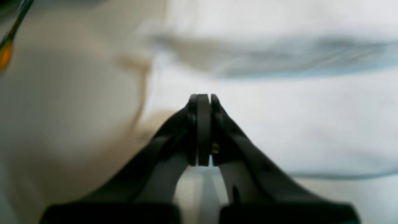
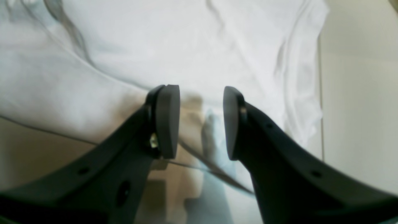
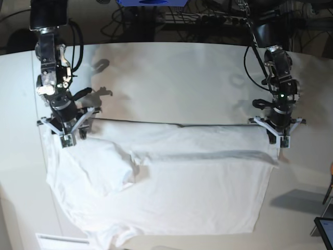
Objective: Fold the T-shirt properly
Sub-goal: 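Drag the folded edge with both grippers back toward the collar side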
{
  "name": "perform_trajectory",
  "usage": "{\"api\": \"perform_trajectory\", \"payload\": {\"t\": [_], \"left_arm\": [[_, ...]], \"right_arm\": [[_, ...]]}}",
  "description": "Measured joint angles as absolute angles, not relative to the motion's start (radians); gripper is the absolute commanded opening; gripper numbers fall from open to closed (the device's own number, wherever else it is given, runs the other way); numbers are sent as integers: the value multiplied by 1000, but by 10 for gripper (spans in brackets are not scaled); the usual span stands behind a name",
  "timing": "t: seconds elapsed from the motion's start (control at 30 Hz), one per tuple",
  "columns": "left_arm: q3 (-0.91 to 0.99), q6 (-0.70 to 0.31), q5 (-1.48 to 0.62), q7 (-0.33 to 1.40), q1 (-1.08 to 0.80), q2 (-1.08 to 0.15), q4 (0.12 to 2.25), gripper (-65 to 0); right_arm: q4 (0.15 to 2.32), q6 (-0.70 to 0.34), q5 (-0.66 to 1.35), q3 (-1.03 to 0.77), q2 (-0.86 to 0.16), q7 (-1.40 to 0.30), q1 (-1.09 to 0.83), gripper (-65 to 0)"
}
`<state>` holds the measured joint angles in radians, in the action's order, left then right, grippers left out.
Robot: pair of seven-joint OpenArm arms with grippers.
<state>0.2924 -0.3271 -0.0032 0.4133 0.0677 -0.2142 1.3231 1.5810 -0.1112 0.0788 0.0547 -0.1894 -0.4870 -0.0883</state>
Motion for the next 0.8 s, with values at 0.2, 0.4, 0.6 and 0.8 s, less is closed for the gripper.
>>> {"api": "perform_trajectory", "payload": {"t": [0.2, 0.4, 0.6, 0.8], "left_arm": [[296, -335, -5, 405, 123, -220, 1281, -650], [294, -331, -4, 415, 129, -212, 1284, -650], [296, -330, -4, 403, 163, -213, 1283, -650], [234, -319, 43, 432, 208, -221, 1192, -650]], "right_arm": [[1528, -111, 78, 55, -184, -489, -65, -427], [1528, -111, 78, 55, -184, -487, -58, -427], [1475, -111, 79, 55, -185, -487, 8, -427], [1361, -112, 79, 54, -187, -485, 76, -427]]}}
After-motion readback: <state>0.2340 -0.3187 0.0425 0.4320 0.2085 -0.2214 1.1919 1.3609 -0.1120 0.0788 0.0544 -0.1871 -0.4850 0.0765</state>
